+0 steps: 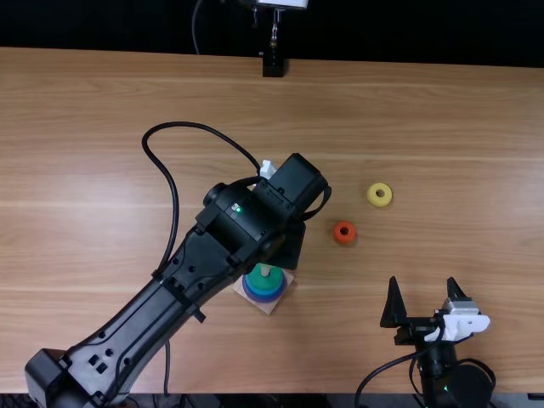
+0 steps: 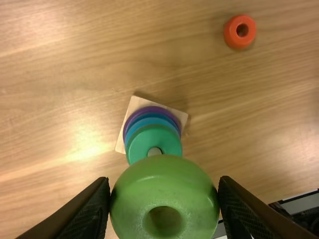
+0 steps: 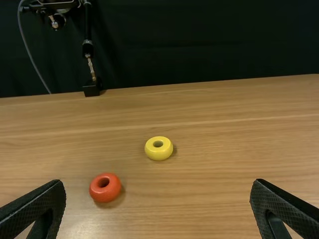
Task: Build the Hanoi tower: stack the rings onto the peg from bottom to top in this color order: purple, dark blue, light blue, dark green, light green, yellow, orange.
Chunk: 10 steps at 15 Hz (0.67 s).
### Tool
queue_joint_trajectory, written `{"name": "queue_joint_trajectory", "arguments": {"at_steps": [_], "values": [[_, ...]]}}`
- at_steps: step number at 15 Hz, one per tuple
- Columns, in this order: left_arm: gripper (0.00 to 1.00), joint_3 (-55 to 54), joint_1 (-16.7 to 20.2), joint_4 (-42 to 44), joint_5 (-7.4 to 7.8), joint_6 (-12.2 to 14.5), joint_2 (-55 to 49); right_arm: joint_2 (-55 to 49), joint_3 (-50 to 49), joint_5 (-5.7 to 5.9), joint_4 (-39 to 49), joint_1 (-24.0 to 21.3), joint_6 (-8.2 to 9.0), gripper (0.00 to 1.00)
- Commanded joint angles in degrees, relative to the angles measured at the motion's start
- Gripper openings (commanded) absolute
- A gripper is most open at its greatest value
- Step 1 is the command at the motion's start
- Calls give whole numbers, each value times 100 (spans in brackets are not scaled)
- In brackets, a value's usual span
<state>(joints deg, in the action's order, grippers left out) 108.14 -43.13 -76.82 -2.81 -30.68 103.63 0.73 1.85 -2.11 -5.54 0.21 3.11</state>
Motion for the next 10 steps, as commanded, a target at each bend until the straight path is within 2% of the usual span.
{"name": "queue_joint_trajectory", "arguments": {"at_steps": [1,9,10], "values": [[0,-179,-72,-7,-46,-160,-256,-73,-88,0,-64,-82,5,100],[0,-381,-72,3,-25,-170,-379,-73,-88,0,-53,-82,5,100],[3,-399,-63,3,7,-170,-379,-73,-88,0,-64,-82,5,100]]}}
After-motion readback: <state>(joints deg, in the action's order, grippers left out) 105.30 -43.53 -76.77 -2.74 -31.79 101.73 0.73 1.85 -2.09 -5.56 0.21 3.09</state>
